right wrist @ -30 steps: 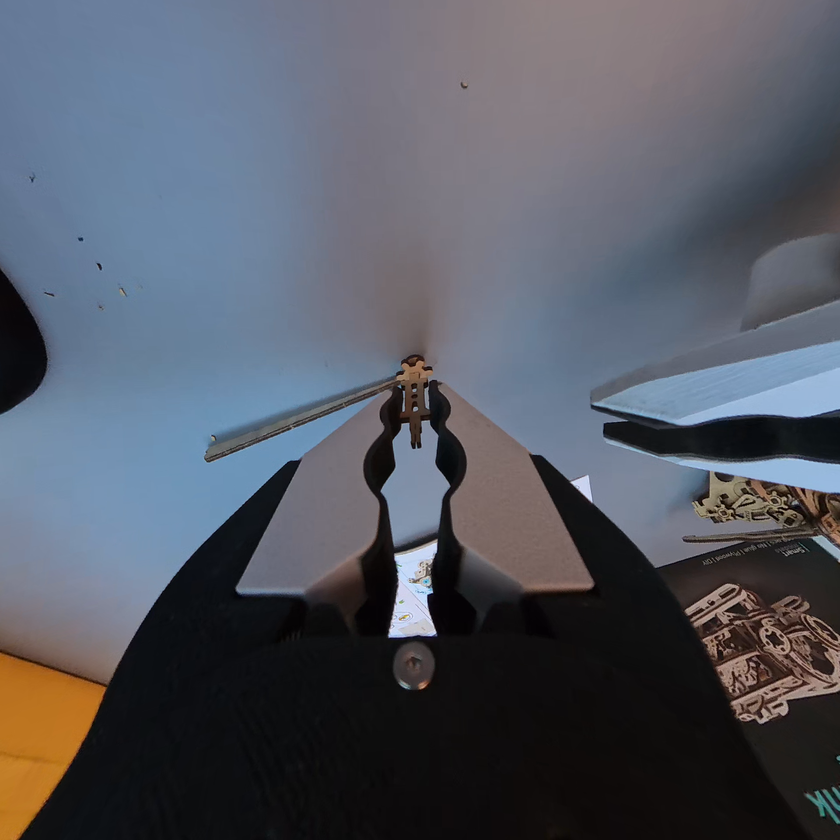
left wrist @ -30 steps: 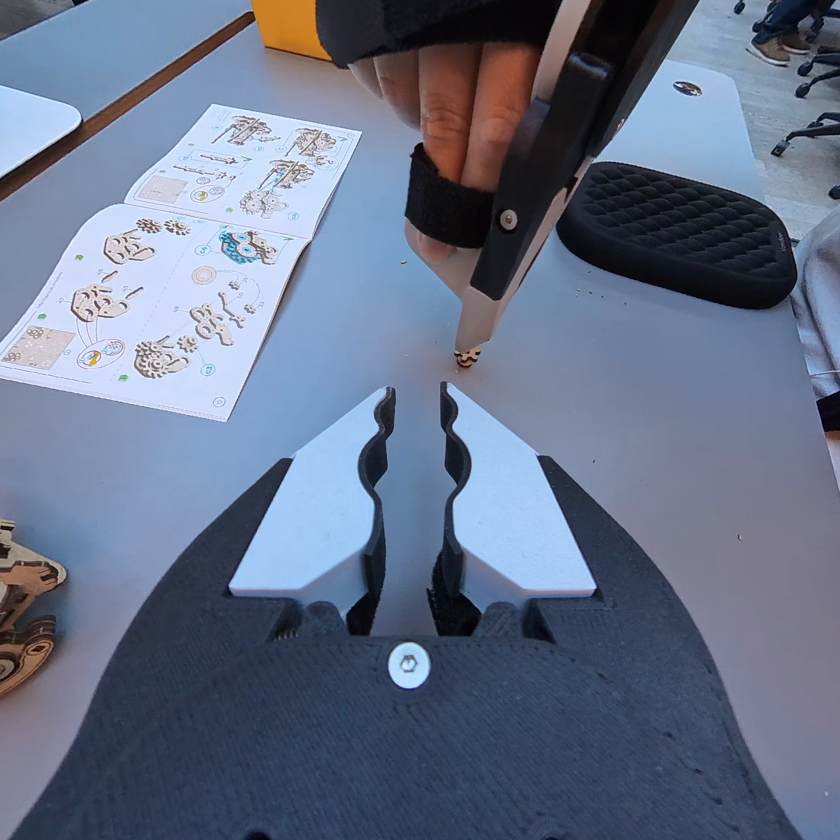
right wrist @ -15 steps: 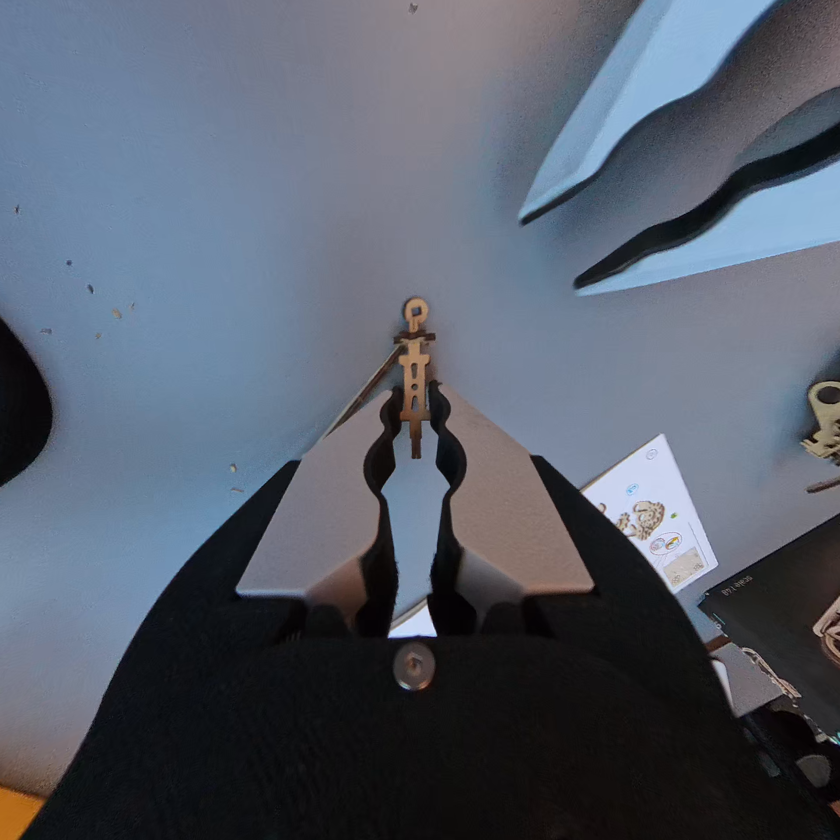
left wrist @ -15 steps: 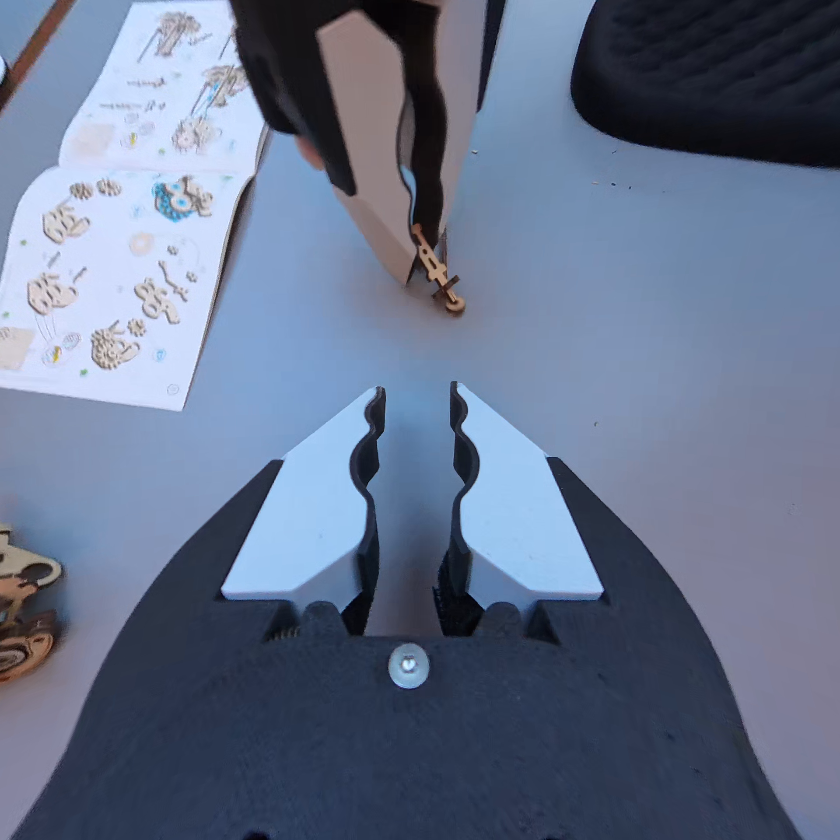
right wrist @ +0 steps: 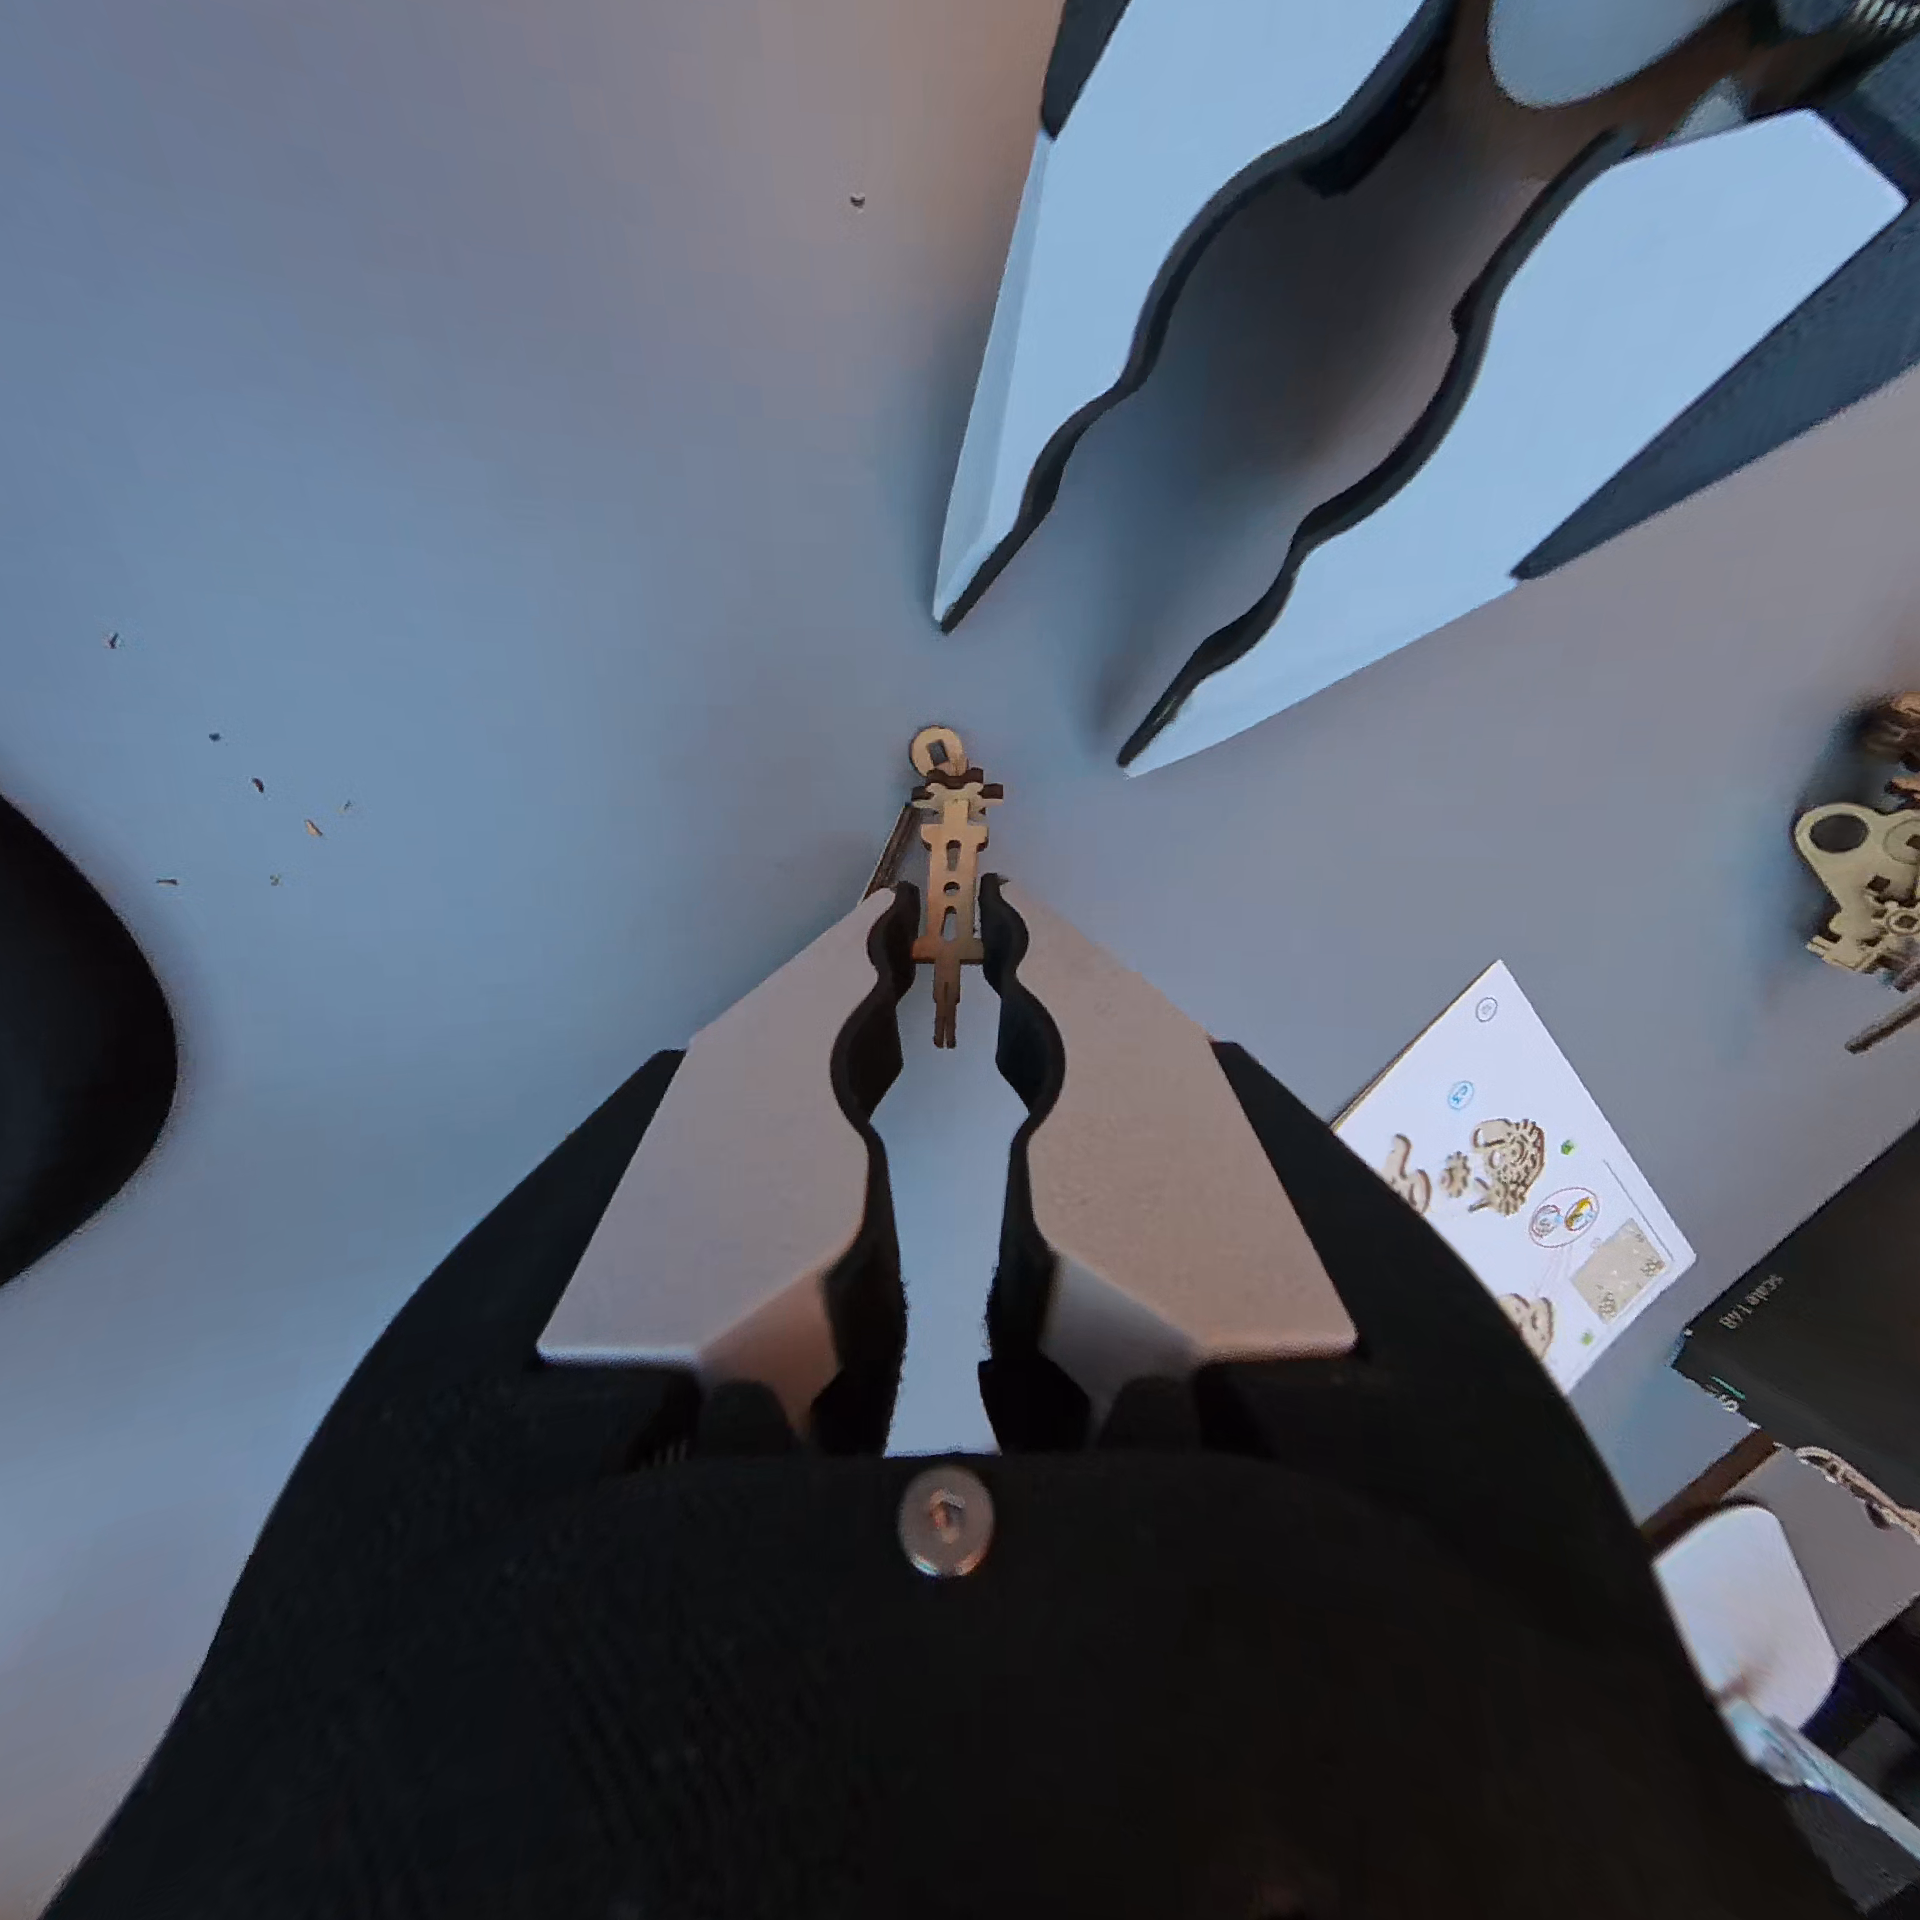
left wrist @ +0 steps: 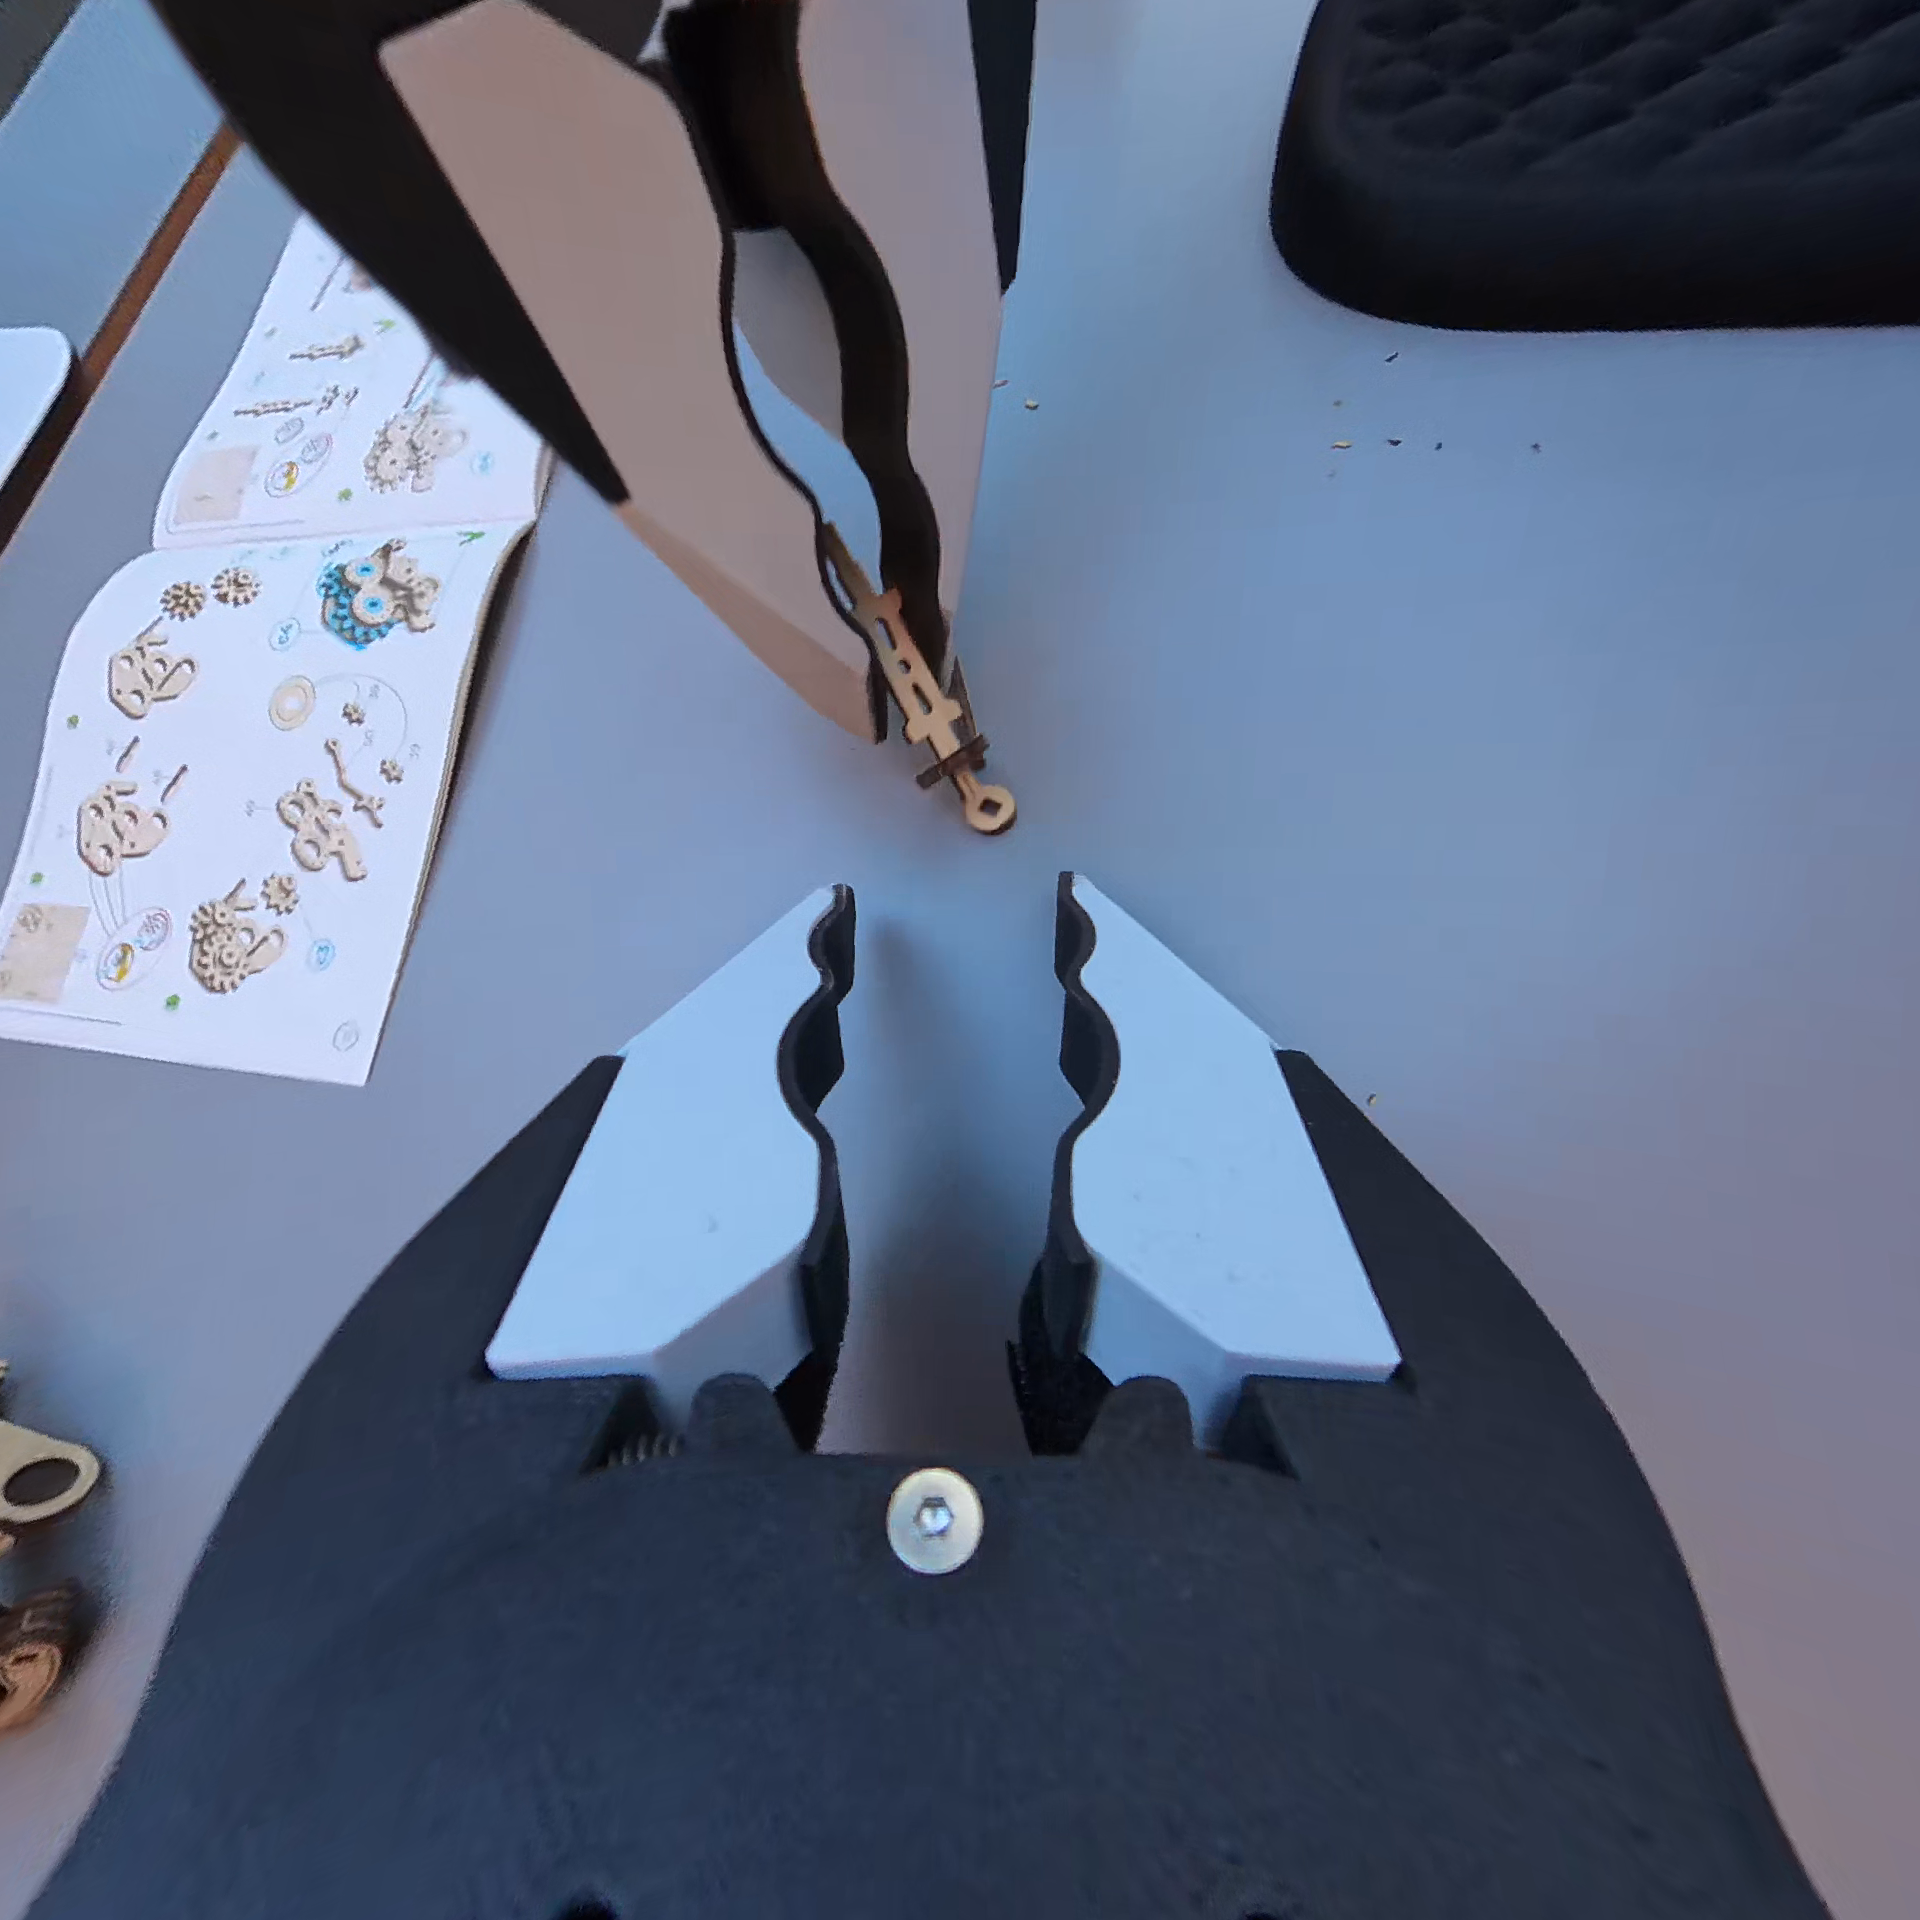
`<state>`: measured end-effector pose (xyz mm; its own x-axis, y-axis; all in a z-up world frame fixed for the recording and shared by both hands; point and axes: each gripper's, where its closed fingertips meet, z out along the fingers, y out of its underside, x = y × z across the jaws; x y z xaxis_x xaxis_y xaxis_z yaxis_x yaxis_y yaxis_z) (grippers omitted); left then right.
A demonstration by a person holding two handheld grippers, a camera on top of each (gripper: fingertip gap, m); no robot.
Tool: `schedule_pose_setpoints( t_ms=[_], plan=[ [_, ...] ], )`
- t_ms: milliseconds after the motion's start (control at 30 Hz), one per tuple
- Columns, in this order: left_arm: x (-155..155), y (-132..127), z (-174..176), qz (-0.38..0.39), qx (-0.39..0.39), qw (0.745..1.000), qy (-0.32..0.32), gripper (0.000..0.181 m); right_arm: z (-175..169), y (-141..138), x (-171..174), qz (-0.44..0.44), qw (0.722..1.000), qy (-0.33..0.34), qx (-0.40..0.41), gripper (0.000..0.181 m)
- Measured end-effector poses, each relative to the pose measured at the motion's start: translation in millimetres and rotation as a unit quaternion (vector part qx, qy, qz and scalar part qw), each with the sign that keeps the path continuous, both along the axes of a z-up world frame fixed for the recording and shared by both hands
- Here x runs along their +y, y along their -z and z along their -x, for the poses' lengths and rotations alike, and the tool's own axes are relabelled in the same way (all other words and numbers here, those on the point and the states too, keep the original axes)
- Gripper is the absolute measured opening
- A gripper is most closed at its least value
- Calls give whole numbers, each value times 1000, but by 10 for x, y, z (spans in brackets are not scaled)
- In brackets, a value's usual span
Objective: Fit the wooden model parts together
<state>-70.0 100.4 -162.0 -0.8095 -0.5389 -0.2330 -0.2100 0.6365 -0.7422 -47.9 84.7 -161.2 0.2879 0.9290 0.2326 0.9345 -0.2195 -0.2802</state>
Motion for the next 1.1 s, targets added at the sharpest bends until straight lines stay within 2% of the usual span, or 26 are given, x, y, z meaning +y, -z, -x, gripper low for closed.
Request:
schedule_pose_setpoints(
  t_ms=[200,300,400,600,733,933,1100],
  plan=[
    [-45,-69,-10,46,9,999,1,29,-2,-115,-5,-34,991,76,106,10],
    [-121,-38,6,34,5,999,12,29,-7,-198,-28,-61,981,101,153,11],
    [-168,6,-20,9,-6,1000,18,27,-50,-228,-71,-85,974,123,169,10],
    [-222,18,-67,2,-8,1000,23,12,-83,-338,-165,-140,956,152,208,11],
    [-221,26,-67,0,-9,1000,22,6,-101,-407,-250,-178,947,158,213,11],
    [-138,2,-132,-17,-47,999,3,6,-96,-474,-367,-227,951,142,152,11],
    [-163,-225,-185,59,-62,996,-16,6,-103,-515,-363,-244,948,152,133,11]
  ],
)
